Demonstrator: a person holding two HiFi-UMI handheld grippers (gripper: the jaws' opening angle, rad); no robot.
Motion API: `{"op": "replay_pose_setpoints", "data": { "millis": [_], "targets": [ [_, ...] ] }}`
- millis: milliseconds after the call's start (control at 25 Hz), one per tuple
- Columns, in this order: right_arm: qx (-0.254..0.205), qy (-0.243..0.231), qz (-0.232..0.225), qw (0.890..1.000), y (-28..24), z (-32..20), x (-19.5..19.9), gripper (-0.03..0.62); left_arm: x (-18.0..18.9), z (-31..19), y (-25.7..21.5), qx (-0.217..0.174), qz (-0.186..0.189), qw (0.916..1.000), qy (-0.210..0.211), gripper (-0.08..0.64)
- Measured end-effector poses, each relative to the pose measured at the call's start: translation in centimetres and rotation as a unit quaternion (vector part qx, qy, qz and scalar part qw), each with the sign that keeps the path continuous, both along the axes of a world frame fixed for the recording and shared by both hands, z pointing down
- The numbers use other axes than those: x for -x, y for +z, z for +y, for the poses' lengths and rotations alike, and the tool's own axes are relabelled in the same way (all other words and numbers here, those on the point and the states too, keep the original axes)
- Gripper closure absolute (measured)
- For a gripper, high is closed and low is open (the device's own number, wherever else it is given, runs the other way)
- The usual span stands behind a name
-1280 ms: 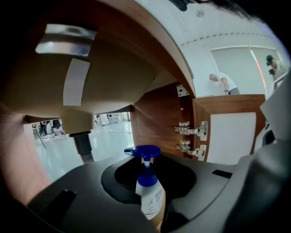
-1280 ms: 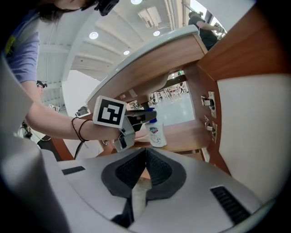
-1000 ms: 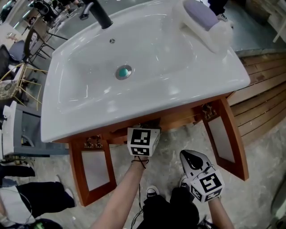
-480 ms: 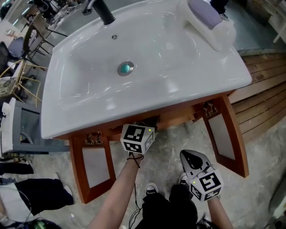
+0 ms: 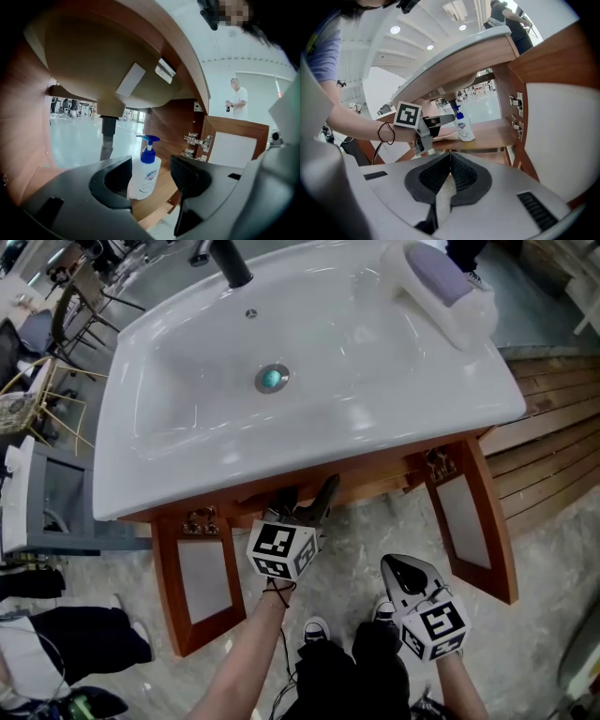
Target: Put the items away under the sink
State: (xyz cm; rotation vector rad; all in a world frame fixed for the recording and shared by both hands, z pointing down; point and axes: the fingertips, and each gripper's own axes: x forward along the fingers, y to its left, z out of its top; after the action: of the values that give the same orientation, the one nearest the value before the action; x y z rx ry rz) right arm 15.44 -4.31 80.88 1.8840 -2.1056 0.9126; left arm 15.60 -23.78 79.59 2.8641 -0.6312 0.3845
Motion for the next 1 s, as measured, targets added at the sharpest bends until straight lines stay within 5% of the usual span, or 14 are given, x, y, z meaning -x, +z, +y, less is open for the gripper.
{"op": "replay_pose_setpoints", "data": {
  "millis": [400,640,1000],
  "targets": [
    [0.002,-0.036,0.005,0.999,-4.5,0.4,2.1,0.575,4.2,7.3,-2.8,0.023,-0.015,0.9991,0.032,0.359],
    [0.001,-0.081,0.022,0.996,-9.9,0.8,4.6,0.575,6.1,11.2,-10.0,0.002,0.011,0.9980,0.062,0.389],
    [-0.045,-0.109,0.045,0.992,-20.7,0.8,6.9,0.575,10.2,13.5,-22.9,-0.040,0.058,0.9962,0.050,0.430]
  ]
}}
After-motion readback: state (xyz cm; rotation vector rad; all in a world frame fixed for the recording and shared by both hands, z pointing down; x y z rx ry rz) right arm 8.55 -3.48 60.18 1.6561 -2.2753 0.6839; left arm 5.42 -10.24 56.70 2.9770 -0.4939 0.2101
